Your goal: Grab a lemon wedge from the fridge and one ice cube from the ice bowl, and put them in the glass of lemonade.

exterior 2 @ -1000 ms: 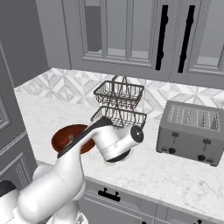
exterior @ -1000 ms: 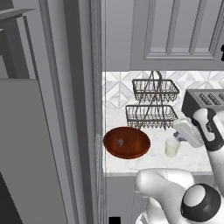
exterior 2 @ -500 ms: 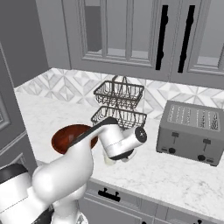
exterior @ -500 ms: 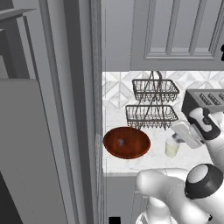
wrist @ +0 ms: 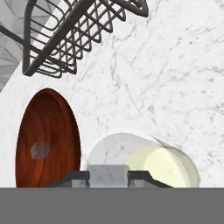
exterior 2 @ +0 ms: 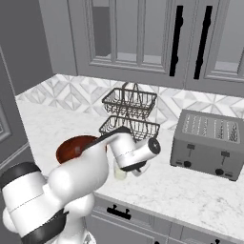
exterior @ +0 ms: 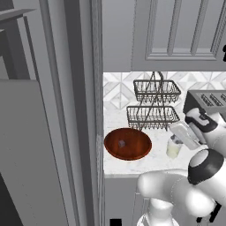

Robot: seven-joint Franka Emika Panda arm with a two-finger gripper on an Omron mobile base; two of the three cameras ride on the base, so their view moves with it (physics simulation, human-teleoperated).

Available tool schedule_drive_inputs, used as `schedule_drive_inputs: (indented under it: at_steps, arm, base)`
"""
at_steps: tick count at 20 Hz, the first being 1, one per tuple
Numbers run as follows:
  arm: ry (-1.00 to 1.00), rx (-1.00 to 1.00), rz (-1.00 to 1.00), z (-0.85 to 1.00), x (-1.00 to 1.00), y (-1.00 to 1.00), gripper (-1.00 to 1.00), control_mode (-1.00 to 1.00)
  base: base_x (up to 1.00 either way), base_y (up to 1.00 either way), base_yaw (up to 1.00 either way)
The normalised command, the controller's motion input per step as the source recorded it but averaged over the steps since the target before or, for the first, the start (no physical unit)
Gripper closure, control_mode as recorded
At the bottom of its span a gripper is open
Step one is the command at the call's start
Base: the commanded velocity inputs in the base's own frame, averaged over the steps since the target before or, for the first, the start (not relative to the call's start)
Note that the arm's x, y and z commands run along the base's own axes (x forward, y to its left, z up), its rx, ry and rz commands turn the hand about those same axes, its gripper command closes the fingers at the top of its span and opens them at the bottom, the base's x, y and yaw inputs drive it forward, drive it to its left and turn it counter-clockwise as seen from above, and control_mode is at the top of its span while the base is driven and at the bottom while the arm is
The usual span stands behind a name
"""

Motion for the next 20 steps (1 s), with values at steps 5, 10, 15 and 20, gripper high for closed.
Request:
schedule_drive_inputs:
  at_steps: [5, 10, 15, 20]
  arm:
    - [0.0, 0.0, 0.0, -0.11, -0.06, -0.03, 1.0, -1.0]
    - [0.0, 0.0, 0.0, 0.02, -0.32, 0.0, -1.0, -1.0]
    - [0.0, 0.0, 0.0, 0.12, -0.1, 0.09, -1.0, -1.0]
    - [0.0, 0.0, -0.04, 0.26, 0.12, 0.3, -1.0, -1.0]
  base:
    - [0.0, 0.0, 0.0]
    - [0.0, 0.0, 0.0]
    - [0.0, 0.0, 0.0]
    - [0.0, 0.0, 0.0]
